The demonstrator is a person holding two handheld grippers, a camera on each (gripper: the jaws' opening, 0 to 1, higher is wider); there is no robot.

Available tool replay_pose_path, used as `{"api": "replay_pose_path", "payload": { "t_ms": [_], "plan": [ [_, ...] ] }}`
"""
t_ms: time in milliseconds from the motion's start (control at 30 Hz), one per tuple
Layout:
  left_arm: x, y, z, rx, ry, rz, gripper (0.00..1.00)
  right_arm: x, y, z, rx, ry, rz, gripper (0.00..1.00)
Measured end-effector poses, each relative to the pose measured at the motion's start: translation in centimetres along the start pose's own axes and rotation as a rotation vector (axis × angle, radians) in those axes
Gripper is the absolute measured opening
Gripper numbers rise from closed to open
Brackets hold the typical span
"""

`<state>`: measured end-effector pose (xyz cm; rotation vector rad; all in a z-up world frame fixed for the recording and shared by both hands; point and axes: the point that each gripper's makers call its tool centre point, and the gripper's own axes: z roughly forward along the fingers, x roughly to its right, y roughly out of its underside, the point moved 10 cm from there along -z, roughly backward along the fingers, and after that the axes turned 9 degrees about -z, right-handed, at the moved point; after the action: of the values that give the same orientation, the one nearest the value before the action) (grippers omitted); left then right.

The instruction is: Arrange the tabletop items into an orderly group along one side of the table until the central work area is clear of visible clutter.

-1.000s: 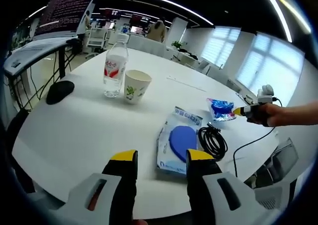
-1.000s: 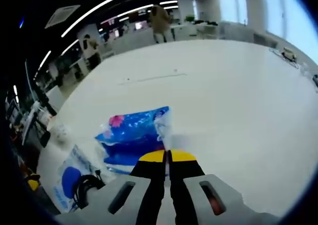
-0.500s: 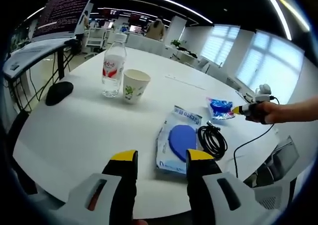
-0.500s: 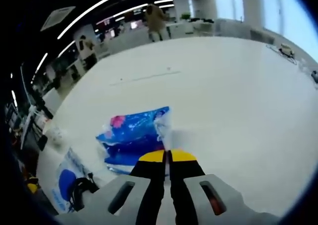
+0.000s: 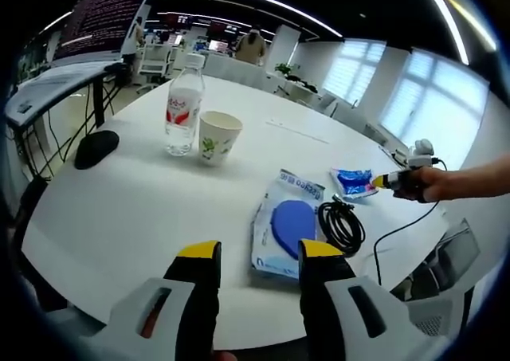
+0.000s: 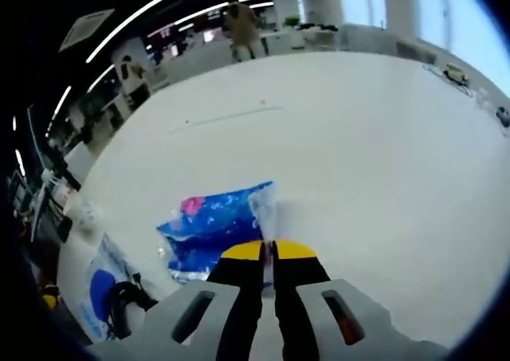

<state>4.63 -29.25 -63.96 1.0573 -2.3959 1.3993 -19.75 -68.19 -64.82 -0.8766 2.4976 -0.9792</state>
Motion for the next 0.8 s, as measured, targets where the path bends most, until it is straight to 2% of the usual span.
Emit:
{"api": "replay_pose_path", "payload": {
  "t_ms": [567,800],
  "plan": [
    [0.46,0.18,-0.10,-0.011,0.000,-0.003,0.37,0.46,-0.15,-0.41,0.011,-0.009,-0.035,0.03],
    [0.51,0.18,-0.17,-0.015,-0.003,-0.001,0.36,-0.05,-0.29,-0.50,0.014,-0.027,-0.063,0.04]
  ]
}}
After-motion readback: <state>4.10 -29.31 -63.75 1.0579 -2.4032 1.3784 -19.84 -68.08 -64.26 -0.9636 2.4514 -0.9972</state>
